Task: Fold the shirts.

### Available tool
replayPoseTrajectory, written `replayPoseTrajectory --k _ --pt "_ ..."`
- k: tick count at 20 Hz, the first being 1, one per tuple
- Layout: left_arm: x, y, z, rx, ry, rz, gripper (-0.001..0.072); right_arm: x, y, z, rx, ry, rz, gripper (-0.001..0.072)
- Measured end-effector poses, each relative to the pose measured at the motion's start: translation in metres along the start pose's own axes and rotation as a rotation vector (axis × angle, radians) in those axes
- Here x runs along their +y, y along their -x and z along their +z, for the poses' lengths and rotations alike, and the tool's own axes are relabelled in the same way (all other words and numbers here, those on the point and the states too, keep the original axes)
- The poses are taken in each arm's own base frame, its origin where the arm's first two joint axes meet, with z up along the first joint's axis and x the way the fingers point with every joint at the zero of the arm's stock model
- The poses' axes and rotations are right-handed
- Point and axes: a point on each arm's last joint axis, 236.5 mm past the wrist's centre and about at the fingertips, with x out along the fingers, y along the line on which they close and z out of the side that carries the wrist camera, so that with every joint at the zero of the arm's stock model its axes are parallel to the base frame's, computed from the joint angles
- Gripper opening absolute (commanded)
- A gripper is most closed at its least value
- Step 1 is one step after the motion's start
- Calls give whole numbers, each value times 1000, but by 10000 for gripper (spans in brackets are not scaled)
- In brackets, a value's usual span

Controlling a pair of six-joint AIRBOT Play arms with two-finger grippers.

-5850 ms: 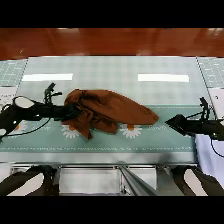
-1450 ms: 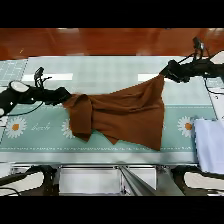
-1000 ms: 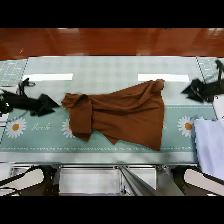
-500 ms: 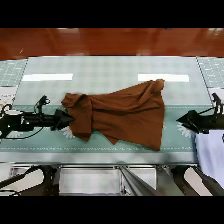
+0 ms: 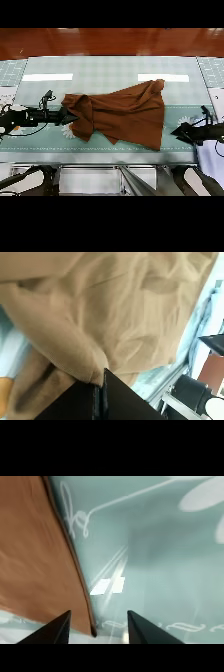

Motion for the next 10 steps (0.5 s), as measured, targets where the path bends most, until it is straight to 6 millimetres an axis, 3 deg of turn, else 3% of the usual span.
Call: replayPoseTrajectory --k 4,8,9,10 --pt "-4 1 3 0 -13 -6 16 9 -24 -19 112 24 4 406" --pt "-5 2 3 0 -17 -8 16 31 -54 -29 217 26 51 404" --pt "-5 2 3 0 -17 -8 16 40 -61 -27 225 30 70 370" --pt "-5 2 4 -1 -17 -8 16 48 -67 -23 223 36 87 237"
